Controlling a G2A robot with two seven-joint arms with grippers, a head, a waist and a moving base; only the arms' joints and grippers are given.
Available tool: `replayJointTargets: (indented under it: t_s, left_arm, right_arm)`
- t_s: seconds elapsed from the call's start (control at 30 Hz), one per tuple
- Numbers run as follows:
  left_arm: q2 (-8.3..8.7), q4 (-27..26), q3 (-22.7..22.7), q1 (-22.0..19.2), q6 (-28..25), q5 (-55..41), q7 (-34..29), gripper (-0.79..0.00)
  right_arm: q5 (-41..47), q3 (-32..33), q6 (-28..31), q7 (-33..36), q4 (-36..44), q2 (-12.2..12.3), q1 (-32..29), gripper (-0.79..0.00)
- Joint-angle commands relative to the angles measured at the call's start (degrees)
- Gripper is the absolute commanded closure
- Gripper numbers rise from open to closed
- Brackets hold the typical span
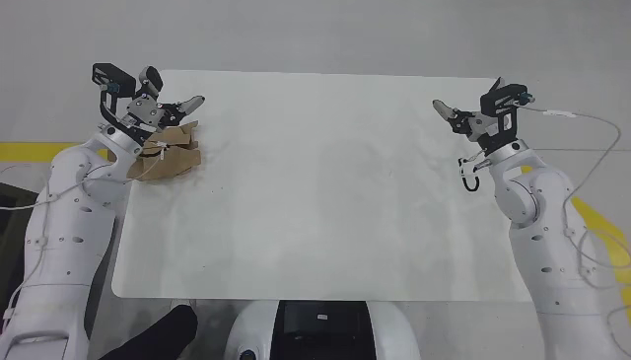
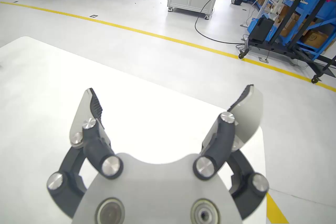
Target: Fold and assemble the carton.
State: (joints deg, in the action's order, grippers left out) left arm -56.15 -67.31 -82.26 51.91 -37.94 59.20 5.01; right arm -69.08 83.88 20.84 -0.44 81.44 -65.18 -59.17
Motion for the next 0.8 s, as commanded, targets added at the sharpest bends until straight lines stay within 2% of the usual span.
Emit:
replayJointTargets:
  t_s: [0.0,0.6,0.77]
  left_arm:
    - [0.00,0.0,0.0,0.0,0.0,0.0,0.0,-0.785]
    - [0.00,0.0,0.0,0.0,0.0,0.0,0.0,-0.784]
    - [0.19,-2.0,-1.7,1.8,0.6,-3.2,-1.6,-0.785]
  right_arm:
    - [0.0,0.0,0.0,0.0,0.0,0.0,0.0,-0.784]
    - [0.0,0.0,0.0,0.0,0.0,0.0,0.0,-0.784]
    - [0.0,0.0,0.0,0.0,0.0,0.0,0.0,-0.785]
